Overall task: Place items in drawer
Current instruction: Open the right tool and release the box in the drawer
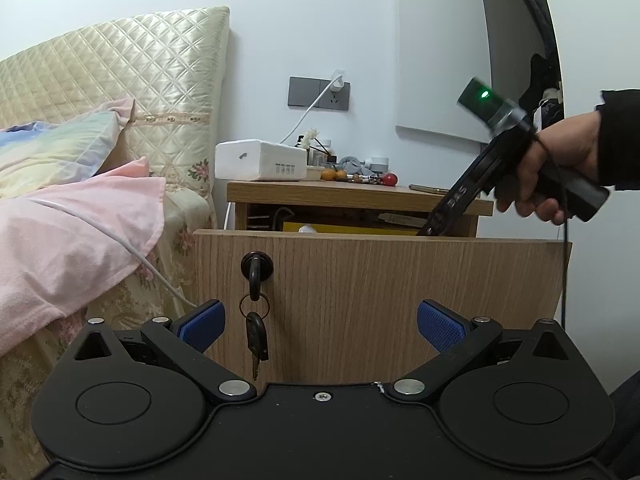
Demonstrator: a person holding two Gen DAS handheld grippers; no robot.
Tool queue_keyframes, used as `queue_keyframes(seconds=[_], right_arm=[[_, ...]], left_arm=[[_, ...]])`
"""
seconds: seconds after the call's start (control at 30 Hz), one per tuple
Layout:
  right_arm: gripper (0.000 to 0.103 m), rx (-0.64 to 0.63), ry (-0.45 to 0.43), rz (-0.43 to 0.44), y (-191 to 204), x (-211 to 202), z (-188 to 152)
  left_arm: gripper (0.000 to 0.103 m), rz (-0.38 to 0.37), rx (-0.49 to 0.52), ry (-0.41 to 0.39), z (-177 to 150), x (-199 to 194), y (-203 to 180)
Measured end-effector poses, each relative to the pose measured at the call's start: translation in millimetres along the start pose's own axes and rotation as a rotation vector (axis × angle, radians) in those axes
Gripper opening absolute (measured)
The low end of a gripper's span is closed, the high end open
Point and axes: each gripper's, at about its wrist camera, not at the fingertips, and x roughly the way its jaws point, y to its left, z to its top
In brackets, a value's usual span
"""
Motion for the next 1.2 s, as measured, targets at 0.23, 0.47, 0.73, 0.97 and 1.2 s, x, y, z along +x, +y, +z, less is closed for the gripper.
queue_keyframes(seconds=[0.23,0.47,0.73,0.97,1.2], right_arm=[[0.091,0.070,-0.127,-0.069,0.7,-48.1,-7.9],[0.101,0.135,-0.246,-0.115,12.9,-94.9,-20.9],[0.103,0.171,-0.417,-0.196,41.2,-125.0,-53.2],[0.103,0.226,-0.603,-0.229,67.8,-140.4,-89.8],[0.103,0.330,-0.727,-0.214,77.5,-135.2,-145.0]], left_arm=[[0.102,0.000,0.006,-0.008,0.7,-2.9,-2.2],[0.102,0.002,0.007,-0.023,2.2,-6.7,-3.2],[0.102,-0.011,0.025,-0.028,3.0,-11.2,-6.1],[0.102,-0.007,0.021,-0.031,4.5,-10.6,-4.3],[0.102,0.016,0.028,-0.068,7.2,-14.7,-1.4]])
